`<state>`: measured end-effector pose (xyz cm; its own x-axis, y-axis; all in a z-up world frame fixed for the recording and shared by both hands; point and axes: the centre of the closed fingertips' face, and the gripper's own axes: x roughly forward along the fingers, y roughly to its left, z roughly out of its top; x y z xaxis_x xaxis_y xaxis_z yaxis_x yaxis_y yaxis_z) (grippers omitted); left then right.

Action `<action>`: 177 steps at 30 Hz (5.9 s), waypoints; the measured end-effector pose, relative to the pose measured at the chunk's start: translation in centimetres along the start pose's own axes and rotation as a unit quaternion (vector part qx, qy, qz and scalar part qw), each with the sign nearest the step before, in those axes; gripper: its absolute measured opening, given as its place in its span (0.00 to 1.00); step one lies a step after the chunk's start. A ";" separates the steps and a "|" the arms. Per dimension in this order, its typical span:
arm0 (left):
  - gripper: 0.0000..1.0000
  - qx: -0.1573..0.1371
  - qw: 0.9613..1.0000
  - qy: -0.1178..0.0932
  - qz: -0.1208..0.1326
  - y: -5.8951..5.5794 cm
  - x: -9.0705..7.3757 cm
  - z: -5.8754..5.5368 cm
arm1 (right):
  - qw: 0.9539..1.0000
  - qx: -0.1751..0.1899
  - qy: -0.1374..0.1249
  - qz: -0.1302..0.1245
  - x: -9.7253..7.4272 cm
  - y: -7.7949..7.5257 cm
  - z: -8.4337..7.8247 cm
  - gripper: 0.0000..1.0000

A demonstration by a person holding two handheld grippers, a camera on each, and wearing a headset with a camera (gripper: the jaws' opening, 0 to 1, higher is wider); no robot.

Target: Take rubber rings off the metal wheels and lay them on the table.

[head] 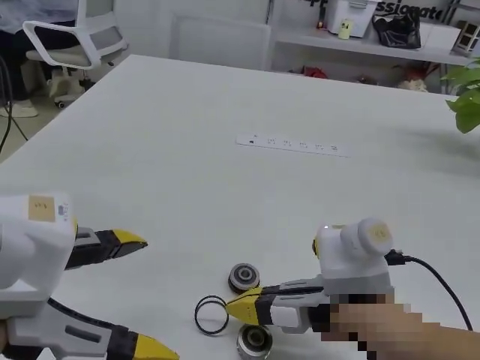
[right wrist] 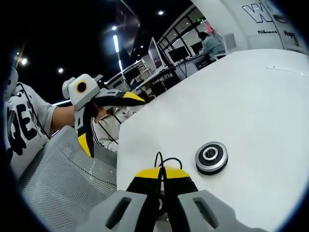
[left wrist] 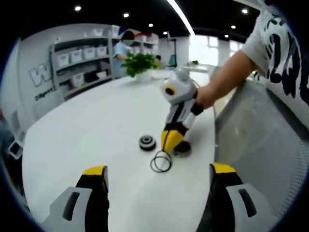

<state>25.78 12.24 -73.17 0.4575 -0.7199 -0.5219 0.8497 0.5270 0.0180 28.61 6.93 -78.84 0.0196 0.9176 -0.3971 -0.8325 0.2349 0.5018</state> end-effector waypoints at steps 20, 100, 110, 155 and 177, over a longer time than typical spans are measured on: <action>0.87 -0.004 1.000 0.002 -0.001 0.0 0.1 -0.3 | 1.000 0.015 -0.001 -0.011 0.1 -0.7 -0.3 0.00; 0.87 -0.010 1.000 0.016 -0.013 -0.7 0.5 -1.1 | 0.995 0.099 -0.017 0.004 0.3 -1.1 -0.7 0.00; 0.87 -0.010 1.000 0.019 -0.016 -0.8 0.6 -1.2 | 0.995 0.095 -0.013 -0.001 0.3 -1.2 -0.8 0.01; 0.86 -0.007 1.000 0.015 -0.006 0.2 0.6 -0.4 | 0.999 0.046 -0.014 -0.012 -1.2 0.0 0.7 0.23; 0.86 -0.004 1.000 0.011 -0.007 1.4 1.5 1.0 | 0.998 0.021 -0.040 -0.032 -4.1 -0.4 2.4 0.26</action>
<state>27.88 11.43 -73.03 0.4392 -0.7180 -0.5400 0.8542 0.5200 0.0033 30.19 3.86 -75.61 0.1182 0.9226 -0.3672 -0.8041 0.3059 0.5097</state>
